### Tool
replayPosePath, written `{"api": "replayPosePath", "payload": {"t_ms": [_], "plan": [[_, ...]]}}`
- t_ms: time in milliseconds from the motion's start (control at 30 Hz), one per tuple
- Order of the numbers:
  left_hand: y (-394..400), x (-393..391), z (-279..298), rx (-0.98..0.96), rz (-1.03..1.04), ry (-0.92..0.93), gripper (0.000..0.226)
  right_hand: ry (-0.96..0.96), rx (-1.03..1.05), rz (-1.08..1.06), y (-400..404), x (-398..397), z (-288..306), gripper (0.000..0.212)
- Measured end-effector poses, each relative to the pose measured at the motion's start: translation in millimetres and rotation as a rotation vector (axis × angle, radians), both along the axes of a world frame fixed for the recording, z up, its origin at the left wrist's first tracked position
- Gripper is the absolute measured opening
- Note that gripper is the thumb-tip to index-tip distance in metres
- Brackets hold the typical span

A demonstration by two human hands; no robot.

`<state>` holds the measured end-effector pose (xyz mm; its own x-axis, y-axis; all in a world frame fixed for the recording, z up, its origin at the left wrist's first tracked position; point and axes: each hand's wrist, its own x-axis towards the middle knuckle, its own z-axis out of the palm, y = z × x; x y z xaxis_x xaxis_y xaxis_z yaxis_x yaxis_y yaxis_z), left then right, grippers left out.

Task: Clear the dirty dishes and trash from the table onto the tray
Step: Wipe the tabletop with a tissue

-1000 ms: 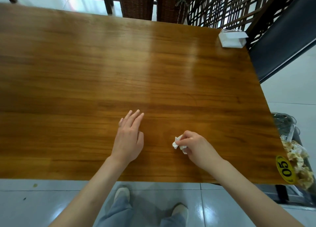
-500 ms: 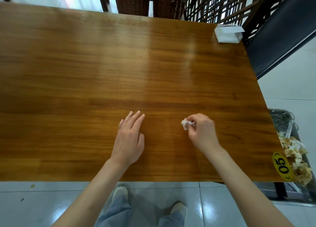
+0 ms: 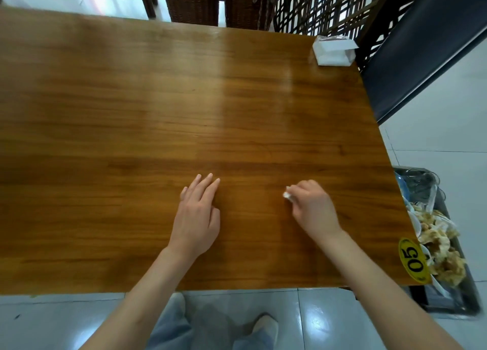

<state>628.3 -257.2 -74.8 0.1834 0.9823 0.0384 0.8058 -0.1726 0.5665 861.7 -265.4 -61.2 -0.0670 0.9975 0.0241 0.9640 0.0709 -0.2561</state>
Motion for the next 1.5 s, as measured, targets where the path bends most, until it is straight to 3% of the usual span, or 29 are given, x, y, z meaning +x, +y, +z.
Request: {"api": "replayPosePath", "payload": {"t_ms": [133, 267, 633, 1000, 1100, 1167, 1300, 1400, 1500], "plan": [[0.5, 23.9, 2.7, 0.005, -0.006, -0.009, 0.048, -0.043, 0.018, -0.207, 2.9, 80.2, 7.4, 0.02], [4.5, 47.0, 2.8, 0.014, 0.028, 0.009, 0.047, 0.077, 0.107, -0.291, 21.1, 98.5, 11.1, 0.019], [58.8, 98.6, 12.6, 0.048, 0.03, 0.003, 0.048, 0.158, 0.134, -0.147, 98.8, 68.0, 11.2, 0.019], [152.8, 125.3, -3.3, 0.053, -0.083, 0.082, 0.054, 0.22, 0.13, -0.23, 170.7, 37.3, -7.6, 0.022], [168.1, 127.4, -9.5, 0.058, -0.096, 0.12, 0.055, 0.169, 0.106, -0.112, 183.6, 20.7, -11.3, 0.021], [177.5, 128.1, -11.8, 0.056, -0.103, 0.136, 0.054, 0.124, 0.101, -0.109, 189.5, 40.1, -14.2, 0.021], [189.8, 129.6, -15.2, 0.043, -0.087, 0.127, 0.053, 0.113, 0.109, -0.391, 192.1, 122.5, -12.3, 0.025], [192.1, 132.5, -17.0, 0.041, -0.08, 0.106, 0.053, 0.07, 0.085, -0.379, 195.0, 136.5, -9.6, 0.023], [194.8, 133.6, -17.2, 0.045, -0.059, 0.09, 0.053, 0.086, 0.062, -0.255, 196.2, 98.1, -7.8, 0.023]]}}
